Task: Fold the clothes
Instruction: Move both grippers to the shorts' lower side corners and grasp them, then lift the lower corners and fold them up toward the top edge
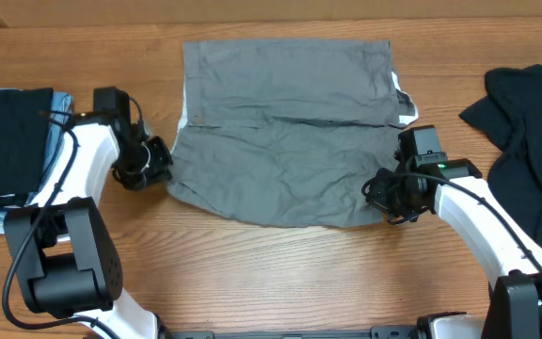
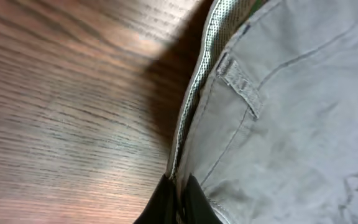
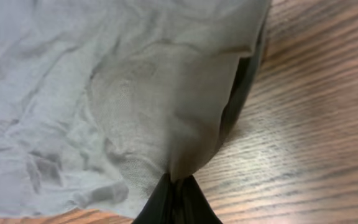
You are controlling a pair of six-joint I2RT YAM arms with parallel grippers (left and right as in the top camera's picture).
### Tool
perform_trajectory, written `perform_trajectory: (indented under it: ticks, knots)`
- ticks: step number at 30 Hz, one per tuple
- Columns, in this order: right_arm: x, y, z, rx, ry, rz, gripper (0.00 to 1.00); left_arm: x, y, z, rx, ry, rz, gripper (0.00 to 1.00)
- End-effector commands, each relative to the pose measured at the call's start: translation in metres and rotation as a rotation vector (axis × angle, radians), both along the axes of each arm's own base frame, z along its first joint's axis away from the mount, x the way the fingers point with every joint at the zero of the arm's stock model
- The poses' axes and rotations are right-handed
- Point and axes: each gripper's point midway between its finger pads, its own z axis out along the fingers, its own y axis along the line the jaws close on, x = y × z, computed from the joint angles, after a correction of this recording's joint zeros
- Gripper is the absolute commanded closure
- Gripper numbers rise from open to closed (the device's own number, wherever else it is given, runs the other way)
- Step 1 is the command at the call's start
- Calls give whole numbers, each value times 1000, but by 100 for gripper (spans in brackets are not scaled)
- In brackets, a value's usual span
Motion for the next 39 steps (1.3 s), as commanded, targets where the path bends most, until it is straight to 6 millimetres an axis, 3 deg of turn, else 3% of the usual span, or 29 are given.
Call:
perform_trajectory:
  ticks: [1, 3, 9, 19, 26, 30, 36, 39]
  knots:
    - [17, -3, 14, -20, -53, -3, 96, 13, -1, 20, -18, -41, -21, 96]
    - [19, -3, 22, -20, -53, -4, 96, 14, -5, 29, -41, -51, -22, 96]
    - [35, -17, 74, -57, -69, -49, 96, 22, -4, 68, -30, -97, -24, 96]
    - [64, -37, 86, 18, -159, -178, 96, 78, -8, 147, -61, -349, 11, 96]
    - [87, -36, 97, 50, -253, -208, 96, 103, -14, 157, -32, -454, 9, 96]
    - [100, -36, 102, 61, -301, -231, 96, 112, -26, 150, 55, -467, -23, 96]
    - [113, -43, 78, 23, -274, -257, 96, 124, -32, 144, 121, -488, -14, 96]
    - [129, -43, 71, 30, -303, -271, 96, 133, -30, 124, 129, -460, 3, 96]
